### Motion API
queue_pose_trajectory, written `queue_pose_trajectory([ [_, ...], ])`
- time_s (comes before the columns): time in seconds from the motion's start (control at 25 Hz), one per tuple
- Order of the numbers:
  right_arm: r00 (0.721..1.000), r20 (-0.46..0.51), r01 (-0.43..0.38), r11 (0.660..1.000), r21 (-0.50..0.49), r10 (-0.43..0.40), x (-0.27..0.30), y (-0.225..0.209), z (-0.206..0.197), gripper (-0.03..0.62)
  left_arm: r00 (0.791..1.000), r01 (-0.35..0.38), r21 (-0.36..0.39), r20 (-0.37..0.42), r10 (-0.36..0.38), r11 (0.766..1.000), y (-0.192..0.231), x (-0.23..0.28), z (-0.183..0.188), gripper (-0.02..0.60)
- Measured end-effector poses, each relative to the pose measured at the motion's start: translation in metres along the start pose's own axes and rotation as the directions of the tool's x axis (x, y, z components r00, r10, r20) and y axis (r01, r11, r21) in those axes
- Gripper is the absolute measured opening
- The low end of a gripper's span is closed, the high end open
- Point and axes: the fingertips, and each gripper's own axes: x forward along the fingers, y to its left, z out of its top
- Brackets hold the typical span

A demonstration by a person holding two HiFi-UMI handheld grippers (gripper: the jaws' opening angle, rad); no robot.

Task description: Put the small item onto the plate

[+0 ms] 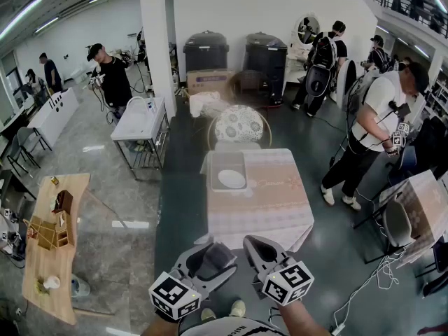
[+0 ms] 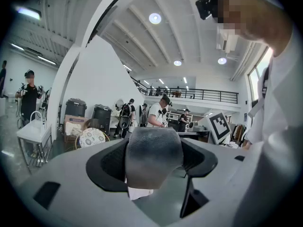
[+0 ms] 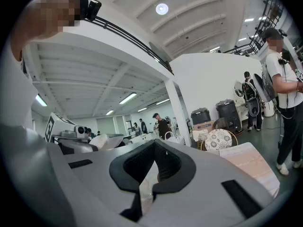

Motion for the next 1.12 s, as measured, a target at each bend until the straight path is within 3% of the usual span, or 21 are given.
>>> queue_pose_trajectory([
  [0.64,1.000,0.010,-0.019,1.000,-0.004,0.019,-0.011,-0.016,0.008,0.014,1.000,-0.022,0.008,-0.004,0.022,1.000,-0.011,0.019,0.003,0.314],
  [0.84,0.998,0.024,-0.062,0.997,0.044,0.061,-0.016,-0.023,0.009,0.014,0.999,-0.034,0.013,-0.014,0.034,0.999,-0.014,0.028,0.000,0.314],
  [1.12,0.997,0.066,-0.054,0.996,0.066,0.050,-0.028,-0.040,0.011,0.015,0.998,-0.056,0.024,-0.023,0.057,0.998,-0.013,0.041,-0.001,0.314],
])
